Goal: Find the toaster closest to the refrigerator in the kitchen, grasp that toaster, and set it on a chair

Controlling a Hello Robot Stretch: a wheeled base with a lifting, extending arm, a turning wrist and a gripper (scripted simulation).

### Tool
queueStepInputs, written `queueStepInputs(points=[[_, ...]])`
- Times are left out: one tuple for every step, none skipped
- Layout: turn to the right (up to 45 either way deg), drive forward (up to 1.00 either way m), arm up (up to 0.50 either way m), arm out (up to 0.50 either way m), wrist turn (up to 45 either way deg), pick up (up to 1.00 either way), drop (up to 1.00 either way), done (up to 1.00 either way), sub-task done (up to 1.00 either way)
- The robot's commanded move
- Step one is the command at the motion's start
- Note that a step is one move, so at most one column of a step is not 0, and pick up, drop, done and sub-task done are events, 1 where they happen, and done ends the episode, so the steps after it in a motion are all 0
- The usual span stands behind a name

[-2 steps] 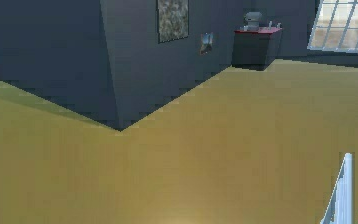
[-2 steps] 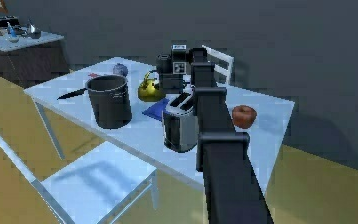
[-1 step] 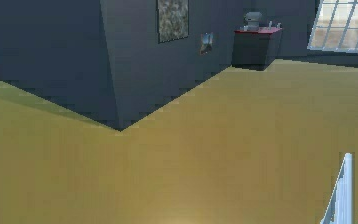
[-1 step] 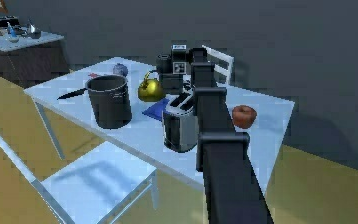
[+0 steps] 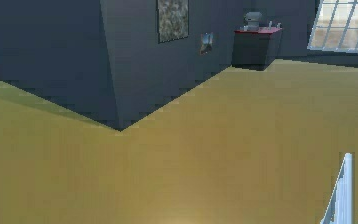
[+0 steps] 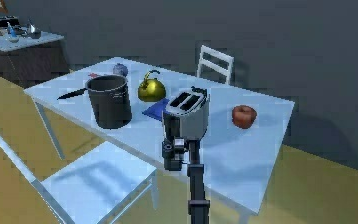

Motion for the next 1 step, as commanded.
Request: queueStepInputs(points=[[0.0, 0.0, 0.1, 0.0, 0.0, 0.0, 0.0, 0.0, 0.0]])
